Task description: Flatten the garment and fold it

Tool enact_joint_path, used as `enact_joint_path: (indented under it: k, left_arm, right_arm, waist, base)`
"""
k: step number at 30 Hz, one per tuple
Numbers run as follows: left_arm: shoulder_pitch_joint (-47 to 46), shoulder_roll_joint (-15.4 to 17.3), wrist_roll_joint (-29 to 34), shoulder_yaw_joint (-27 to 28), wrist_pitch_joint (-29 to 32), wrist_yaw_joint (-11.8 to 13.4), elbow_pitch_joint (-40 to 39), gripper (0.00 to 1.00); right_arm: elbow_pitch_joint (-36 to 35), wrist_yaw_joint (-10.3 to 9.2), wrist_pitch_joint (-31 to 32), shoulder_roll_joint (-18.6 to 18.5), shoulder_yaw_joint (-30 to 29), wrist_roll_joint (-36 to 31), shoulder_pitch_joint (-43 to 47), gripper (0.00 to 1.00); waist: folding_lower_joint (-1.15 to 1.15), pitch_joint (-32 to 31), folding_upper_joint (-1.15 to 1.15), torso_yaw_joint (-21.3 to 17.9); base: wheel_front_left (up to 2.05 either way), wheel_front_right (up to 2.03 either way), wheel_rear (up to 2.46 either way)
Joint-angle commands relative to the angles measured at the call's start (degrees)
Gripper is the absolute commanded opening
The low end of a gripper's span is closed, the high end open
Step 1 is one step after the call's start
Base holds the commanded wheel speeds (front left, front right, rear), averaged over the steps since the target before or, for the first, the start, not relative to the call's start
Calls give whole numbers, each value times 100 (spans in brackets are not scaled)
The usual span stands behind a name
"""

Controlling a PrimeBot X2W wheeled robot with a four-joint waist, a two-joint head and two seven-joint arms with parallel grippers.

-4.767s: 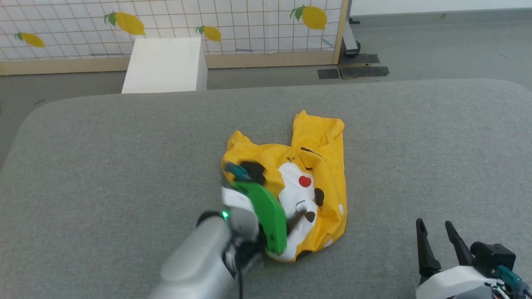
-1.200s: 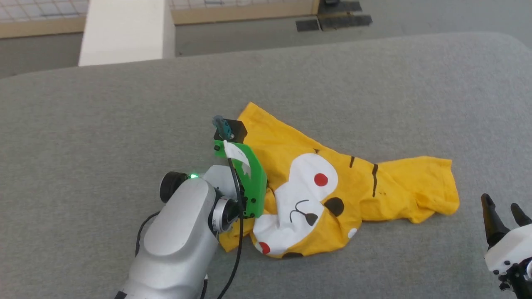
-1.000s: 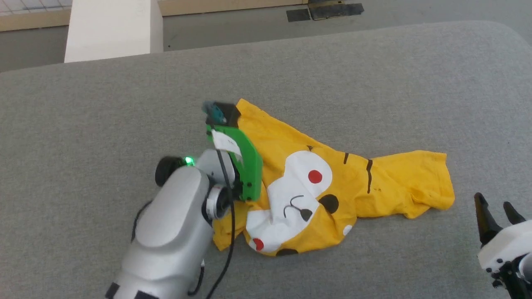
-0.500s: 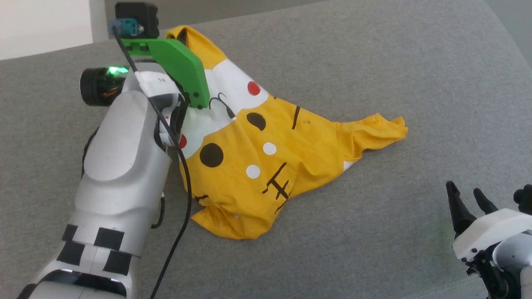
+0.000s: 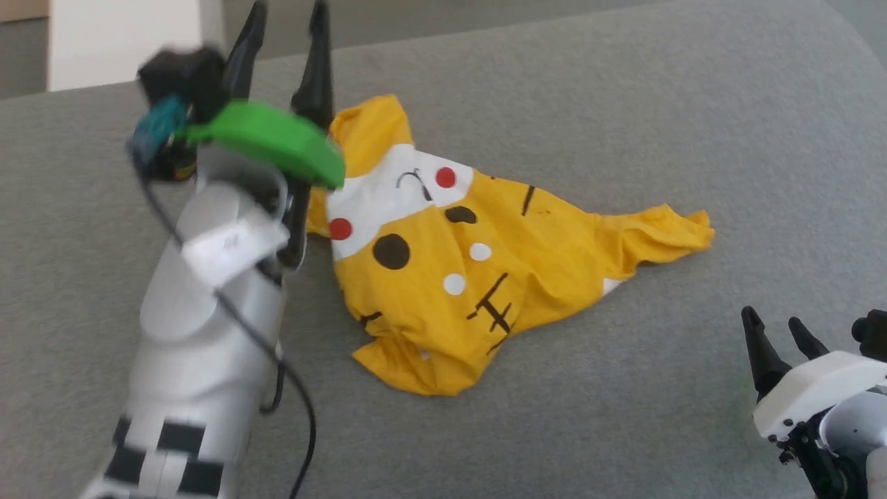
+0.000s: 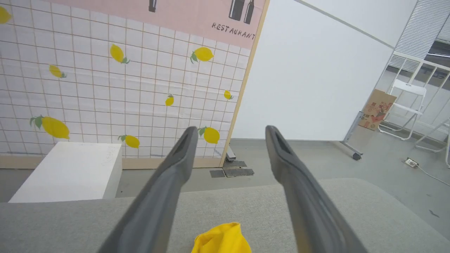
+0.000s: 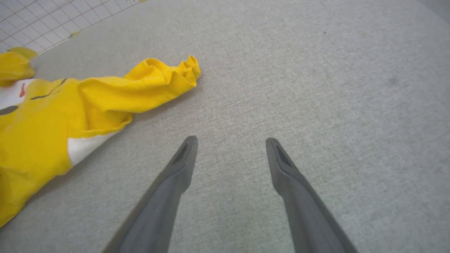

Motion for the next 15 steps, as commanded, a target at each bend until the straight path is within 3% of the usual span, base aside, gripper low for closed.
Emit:
enact_joint_path:
  k: [1,9,15]
  left_arm:
    - [469,116,33,113,-155,81,-209,100]
    - [3086,257,103,473,-354,484,-1668,100]
    - [3957,109,-98,570,-357,629,-2114,100]
  right_arm:
    - [-70,20,29,3,8,-44,74,100]
    - [-187,20,198,3,215,-91,263,100]
    - [-57,20,538,3,645,-277,-185,100]
  waist:
    - [-1,-676,0,741]
    - [-1,-999,0,1163]
    - [-1,-956,0,1185]
  base:
    - [0,0,0]
    - [0,0,0]
    - [0,0,0]
